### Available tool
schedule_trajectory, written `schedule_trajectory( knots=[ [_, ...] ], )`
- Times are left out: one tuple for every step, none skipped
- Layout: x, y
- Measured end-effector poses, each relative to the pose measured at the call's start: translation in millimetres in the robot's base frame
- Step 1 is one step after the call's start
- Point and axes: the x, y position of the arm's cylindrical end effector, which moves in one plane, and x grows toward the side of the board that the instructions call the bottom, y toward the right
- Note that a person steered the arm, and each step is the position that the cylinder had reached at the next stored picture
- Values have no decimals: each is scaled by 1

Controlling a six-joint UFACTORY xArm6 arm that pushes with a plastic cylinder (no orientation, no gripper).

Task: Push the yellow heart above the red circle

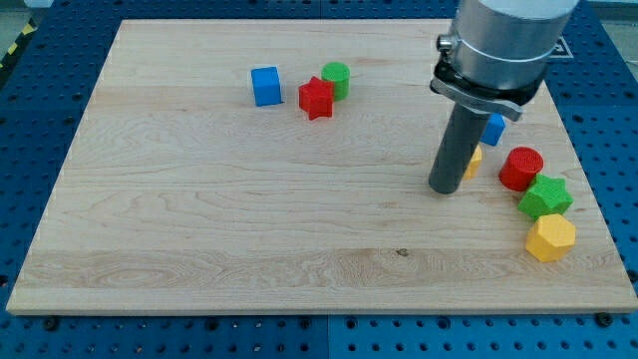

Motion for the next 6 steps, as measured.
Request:
schedule_trajectory(
  knots=[
    [-15,-3],
    [-15,12],
    [-15,26],
    [-16,24],
    [-29,22],
    [-37,22]
  ],
)
